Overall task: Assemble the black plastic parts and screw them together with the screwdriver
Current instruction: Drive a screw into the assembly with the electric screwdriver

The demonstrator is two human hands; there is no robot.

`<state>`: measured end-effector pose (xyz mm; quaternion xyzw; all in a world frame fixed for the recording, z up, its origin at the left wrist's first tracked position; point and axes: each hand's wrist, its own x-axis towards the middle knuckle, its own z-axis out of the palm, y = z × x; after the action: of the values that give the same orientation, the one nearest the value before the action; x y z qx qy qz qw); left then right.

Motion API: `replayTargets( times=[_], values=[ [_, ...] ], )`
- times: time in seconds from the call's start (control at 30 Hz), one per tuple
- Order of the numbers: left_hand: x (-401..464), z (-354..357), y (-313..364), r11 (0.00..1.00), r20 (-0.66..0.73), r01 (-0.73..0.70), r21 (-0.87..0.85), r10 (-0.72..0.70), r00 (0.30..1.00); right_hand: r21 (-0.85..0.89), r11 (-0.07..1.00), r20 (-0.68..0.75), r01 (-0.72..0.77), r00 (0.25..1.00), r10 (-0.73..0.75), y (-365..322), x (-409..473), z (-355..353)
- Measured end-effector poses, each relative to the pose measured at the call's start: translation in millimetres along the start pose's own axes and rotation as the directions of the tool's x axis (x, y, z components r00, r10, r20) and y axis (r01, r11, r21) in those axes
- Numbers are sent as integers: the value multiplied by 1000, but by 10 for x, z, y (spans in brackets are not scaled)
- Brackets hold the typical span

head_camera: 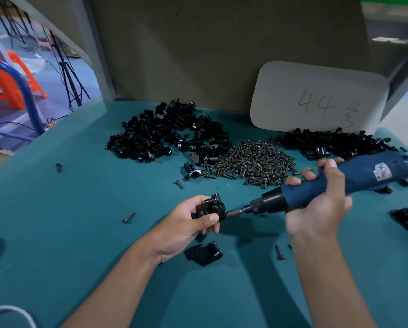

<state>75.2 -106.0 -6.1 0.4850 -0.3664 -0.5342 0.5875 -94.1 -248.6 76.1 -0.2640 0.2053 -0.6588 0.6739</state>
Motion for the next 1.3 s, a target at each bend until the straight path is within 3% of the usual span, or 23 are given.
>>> replayTargets(
  times=[0.53, 0.77, 1.3],
  values=[
    [-15, 39, 42, 1000, -12, 23, 7, -23, 1000, -13, 1000, -17, -2, 1000, 1, 18, -19, -1],
    [-2, 75, 43, 990, -18, 56, -129, -59, 998, 5, 998, 48, -58, 997, 58, -45, -7, -7],
    [-29, 103, 97, 993, -25, 46, -113, -49, 998, 67, 988, 233, -136, 965, 117, -107, 33, -38]
  ],
)
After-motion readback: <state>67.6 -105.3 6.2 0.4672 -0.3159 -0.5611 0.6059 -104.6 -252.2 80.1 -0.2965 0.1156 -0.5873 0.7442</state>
